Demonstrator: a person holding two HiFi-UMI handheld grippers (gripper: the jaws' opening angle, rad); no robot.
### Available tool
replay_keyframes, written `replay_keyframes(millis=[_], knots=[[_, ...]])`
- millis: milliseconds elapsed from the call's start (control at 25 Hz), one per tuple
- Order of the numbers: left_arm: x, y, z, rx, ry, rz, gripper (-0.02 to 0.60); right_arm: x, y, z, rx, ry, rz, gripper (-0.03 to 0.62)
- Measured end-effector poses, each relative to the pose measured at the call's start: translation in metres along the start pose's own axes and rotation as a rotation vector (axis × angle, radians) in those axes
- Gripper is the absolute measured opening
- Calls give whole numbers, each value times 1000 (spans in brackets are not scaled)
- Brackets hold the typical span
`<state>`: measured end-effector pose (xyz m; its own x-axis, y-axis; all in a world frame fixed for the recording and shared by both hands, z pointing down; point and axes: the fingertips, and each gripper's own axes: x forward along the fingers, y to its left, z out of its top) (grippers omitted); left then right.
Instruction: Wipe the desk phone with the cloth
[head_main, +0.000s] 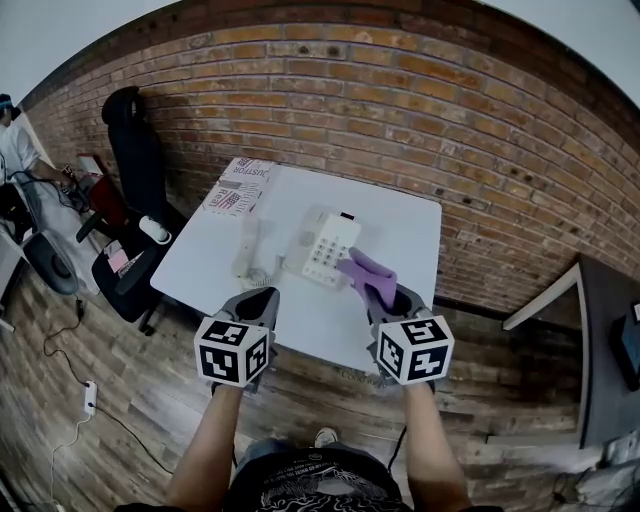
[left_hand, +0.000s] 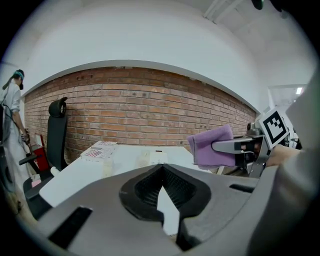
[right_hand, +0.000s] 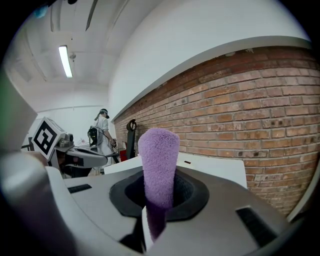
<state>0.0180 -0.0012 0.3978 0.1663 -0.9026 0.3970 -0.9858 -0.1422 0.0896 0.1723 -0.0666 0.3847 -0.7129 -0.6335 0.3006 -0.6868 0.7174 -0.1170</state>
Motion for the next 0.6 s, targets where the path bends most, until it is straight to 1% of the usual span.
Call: replay_keyframes(millis=[360,600], knots=[[31,11,10,18,-2,-6,6,23,-27,6,-24,0,-12,44],[62,29,16,35,5,-48,6,58,-38,11,-61,22,-34,44]])
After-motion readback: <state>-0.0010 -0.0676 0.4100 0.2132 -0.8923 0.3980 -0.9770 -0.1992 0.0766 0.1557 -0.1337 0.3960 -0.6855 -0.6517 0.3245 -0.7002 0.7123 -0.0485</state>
